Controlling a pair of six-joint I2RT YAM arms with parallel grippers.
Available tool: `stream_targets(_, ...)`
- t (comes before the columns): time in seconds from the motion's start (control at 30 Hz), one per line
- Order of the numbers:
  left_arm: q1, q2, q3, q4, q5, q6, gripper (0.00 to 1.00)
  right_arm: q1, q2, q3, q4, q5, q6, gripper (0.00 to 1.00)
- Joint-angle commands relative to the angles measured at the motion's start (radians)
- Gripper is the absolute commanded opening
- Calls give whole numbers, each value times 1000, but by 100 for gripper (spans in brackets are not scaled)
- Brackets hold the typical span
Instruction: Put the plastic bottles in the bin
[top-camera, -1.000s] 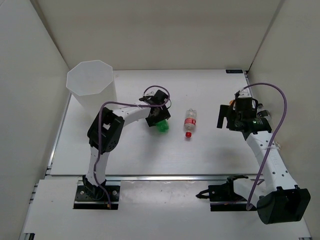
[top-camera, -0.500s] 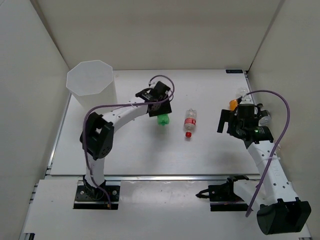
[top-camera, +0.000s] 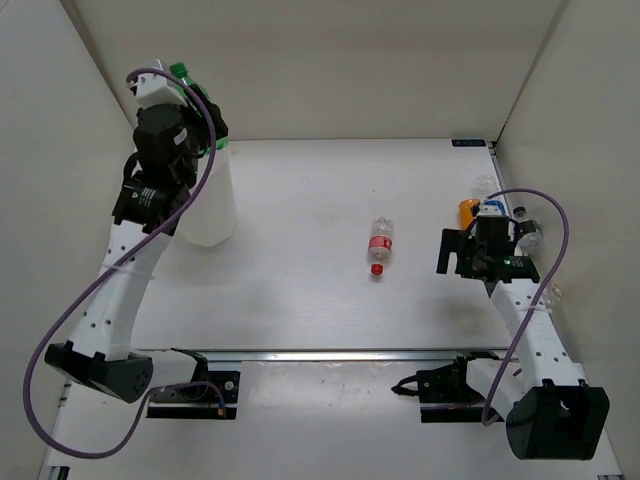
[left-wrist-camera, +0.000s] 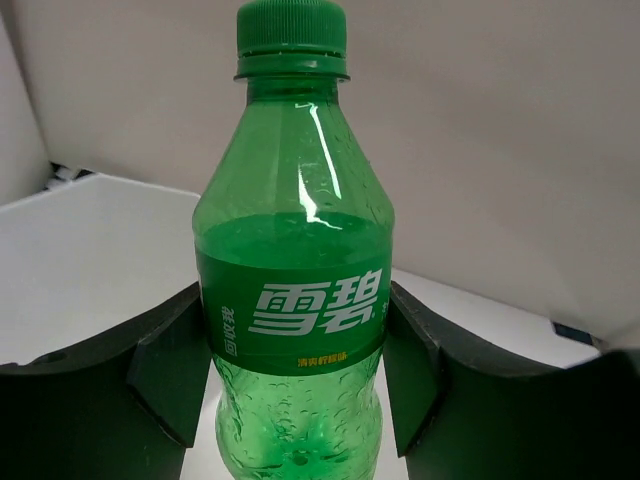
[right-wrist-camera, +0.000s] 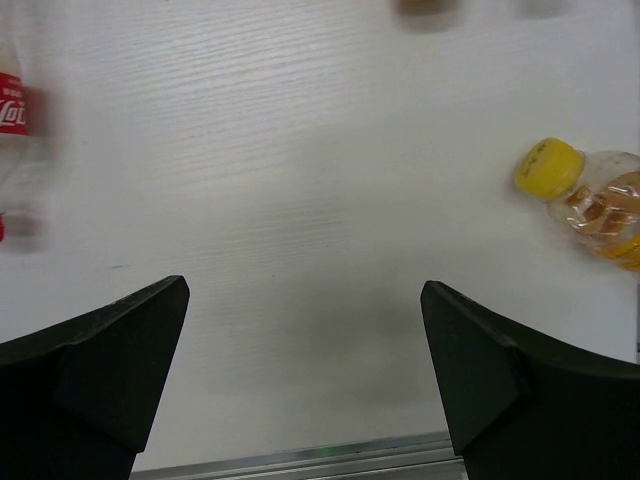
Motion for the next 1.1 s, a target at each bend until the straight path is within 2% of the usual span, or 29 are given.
stream_targets(0.0,46,74,-111,133,-117,110,40,-52,-40,5,66,29,-53,100)
stream_targets(0.07,96,99,-122,144,-123,87,39,-124,-51,-8,74,39,-66,99)
stream_targets(0.13,160,134,-113,111,-120,67,51,-193,-49,-5,72,8,-68,99)
stream_targets(0.2,197,189,-95,72,-118,27,48,-254,-46,-3,80,-24,-63,99)
stream_targets(0.27,237,214,-92,63,-88,3,52,-279,-43,-3,95,-21,-79,99)
stream_targets(0.3,242,217,-96,67,-56,-5,67,-276,-37,-2,98,3,-83,99)
stream_targets(0.37,242,228,-93,71,-43,-11,73,-264,-23,9,114,45,-89,99)
stream_targets(0.43,235,237,-69,54,-40,-17,99,-268,12,41,123,49,-114,99)
stream_targets(0.53,229,234,-20,17,-3,-11,98,-299,87,90,143,43,-129,100)
stream_targets(0.63,199,188,-33,12,-2,12,99,-311,179,179,124,46,-106,99)
stream_targets(0.77,133,118,-55,-47,4,23,99,-232,280,228,242,43,-190,99)
stream_targets(0.87,116,30,-130,-75,52,7,99,-212,384,320,270,-40,-197,99)
stream_targets(0.93,82,-32,-231,-66,41,0,98,-192,483,377,298,-21,-217,99)
stream_targets(1.07,33,-109,-308,-136,49,-45,99,-158,647,535,315,32,-246,99)
